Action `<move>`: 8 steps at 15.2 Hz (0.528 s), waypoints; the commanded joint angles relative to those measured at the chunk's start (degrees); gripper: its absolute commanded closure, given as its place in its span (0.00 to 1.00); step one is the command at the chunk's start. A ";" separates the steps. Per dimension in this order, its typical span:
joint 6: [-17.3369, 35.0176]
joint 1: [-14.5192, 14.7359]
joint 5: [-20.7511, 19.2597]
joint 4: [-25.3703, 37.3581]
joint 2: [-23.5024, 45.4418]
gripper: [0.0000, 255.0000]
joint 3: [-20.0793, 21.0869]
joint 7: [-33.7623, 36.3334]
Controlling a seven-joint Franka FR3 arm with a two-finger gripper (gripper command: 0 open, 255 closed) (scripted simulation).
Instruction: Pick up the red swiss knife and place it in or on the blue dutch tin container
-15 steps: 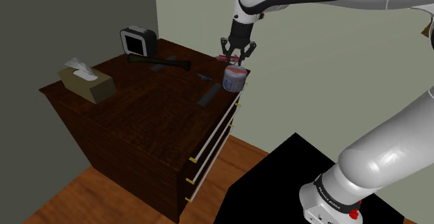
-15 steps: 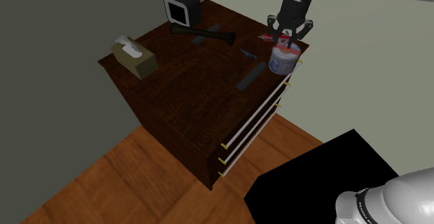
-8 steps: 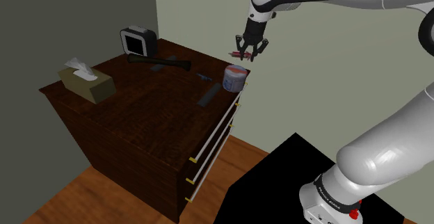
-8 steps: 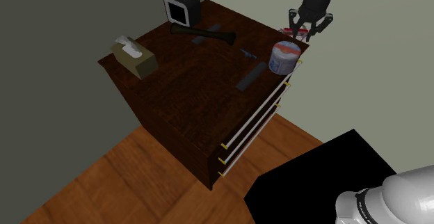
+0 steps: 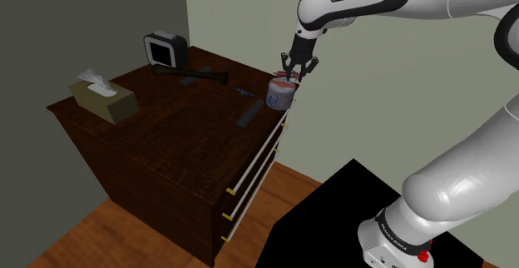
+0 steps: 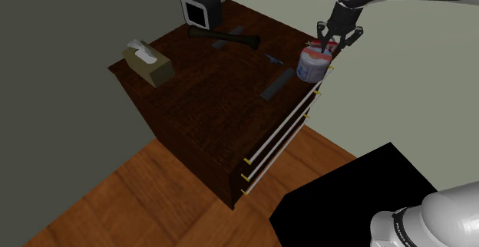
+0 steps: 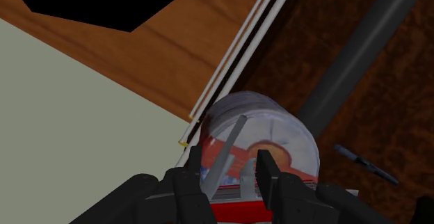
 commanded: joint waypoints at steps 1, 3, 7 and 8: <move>1.52 0.00 -0.12 -1.13 0.36 1.00 0.00 0.07; 3.00 0.02 -0.26 -2.19 0.82 1.00 0.02 0.18; 4.69 0.05 -0.46 -3.33 1.38 1.00 0.03 0.32; 4.69 0.05 -0.46 -3.32 1.39 1.00 0.03 0.32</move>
